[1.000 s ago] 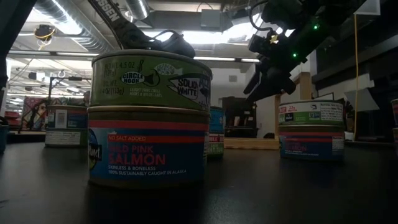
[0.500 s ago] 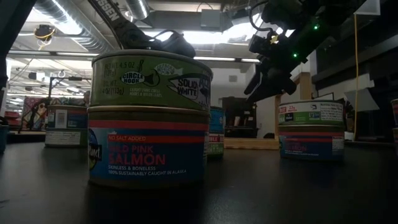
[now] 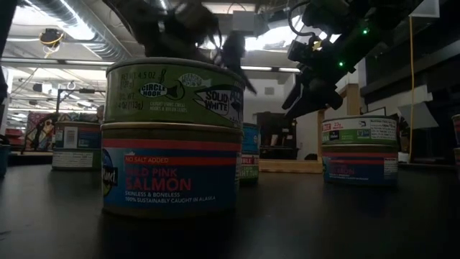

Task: Stack canned seafood by type on shelf
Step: Put the light blue tuna can on the shelf

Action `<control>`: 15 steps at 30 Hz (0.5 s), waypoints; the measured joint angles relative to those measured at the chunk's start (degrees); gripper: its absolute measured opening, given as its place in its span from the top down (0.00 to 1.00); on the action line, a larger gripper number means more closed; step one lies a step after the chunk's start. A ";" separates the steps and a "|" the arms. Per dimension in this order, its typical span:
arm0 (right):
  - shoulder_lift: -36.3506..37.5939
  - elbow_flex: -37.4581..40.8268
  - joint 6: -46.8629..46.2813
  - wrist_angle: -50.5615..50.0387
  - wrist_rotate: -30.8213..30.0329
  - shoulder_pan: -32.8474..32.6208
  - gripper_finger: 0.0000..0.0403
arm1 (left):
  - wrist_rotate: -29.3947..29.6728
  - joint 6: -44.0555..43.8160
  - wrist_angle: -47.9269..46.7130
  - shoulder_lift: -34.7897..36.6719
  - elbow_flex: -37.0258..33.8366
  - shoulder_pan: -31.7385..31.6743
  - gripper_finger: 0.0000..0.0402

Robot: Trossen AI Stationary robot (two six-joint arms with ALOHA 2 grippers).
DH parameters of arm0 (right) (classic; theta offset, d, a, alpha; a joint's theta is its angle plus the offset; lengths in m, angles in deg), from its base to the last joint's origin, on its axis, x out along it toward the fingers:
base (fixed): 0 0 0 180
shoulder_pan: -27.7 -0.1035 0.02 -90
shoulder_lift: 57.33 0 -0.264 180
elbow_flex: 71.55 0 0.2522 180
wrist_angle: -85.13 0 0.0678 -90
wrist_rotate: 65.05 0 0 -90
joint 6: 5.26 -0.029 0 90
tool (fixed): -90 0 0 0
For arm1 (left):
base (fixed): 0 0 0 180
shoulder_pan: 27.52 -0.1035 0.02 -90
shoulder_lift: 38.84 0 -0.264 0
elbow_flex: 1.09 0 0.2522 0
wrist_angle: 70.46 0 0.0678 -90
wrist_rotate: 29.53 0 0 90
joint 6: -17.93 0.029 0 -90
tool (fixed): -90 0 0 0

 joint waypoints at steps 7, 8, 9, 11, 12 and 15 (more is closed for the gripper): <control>0.00 -0.02 0.00 -0.01 1.79 0.00 0.35 | -0.21 15.53 -0.37 4.26 0.00 5.43 0.34; 0.00 -0.02 0.00 0.01 2.42 -0.02 0.35 | -0.21 17.36 -0.46 4.55 0.00 6.22 0.34; 0.00 -0.02 0.00 -0.01 2.97 -0.02 0.35 | -0.21 19.21 -0.35 4.70 0.00 7.05 0.34; 0.00 -0.02 0.00 0.02 4.65 -0.02 0.35 | -0.19 23.16 -0.50 4.87 0.00 8.78 0.34; 0.00 -0.02 -0.02 0.02 5.53 -0.02 0.35 | -0.21 25.65 -0.43 4.87 0.00 9.64 0.34; 0.00 -0.02 -0.02 0.04 8.02 -0.02 0.35 | -0.18 35.84 -1.24 4.87 0.00 12.65 0.34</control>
